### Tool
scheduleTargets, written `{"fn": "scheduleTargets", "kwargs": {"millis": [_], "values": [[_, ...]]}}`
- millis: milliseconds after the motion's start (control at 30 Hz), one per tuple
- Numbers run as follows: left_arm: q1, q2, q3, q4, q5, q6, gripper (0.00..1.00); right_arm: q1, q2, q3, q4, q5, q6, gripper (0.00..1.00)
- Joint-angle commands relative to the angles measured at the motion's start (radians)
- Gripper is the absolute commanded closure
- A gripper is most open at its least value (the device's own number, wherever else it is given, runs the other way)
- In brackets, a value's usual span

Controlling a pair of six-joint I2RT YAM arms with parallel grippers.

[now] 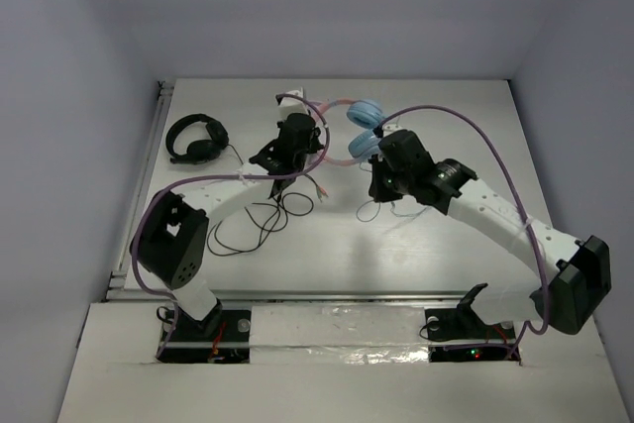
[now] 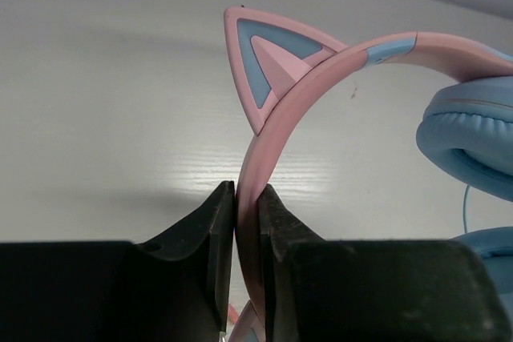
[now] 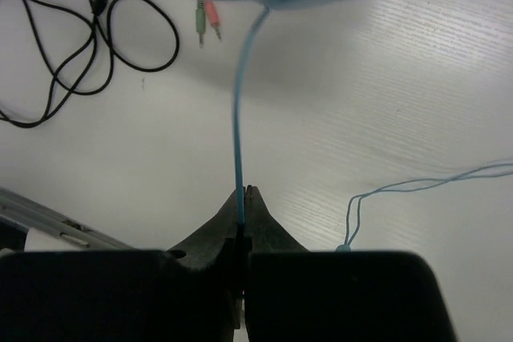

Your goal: Wrap the headphones

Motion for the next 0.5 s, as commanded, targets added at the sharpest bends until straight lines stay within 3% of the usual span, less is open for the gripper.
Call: {"fn": "scheduleTargets", "kwargs": {"millis": [0, 200, 467], "values": [[-0.001, -0.028, -0.018, 0.201, 0.154, 0.101, 1.00, 0.012, -0.065, 0.097, -0.102, -0.032, -0.072, 1.00], [-0.001, -0.063, -0.141, 0.309, 0.469, 0.238, 1.00, 0.012, -0.042, 0.195, -0.186, 0.058, -0.126, 1.00], [-0.001, -0.089, -0.158, 0.257, 0.635, 0.330, 1.00, 0.012, 0.007, 0.324, -0.225, 0.052, -0.172, 0.95]]}}
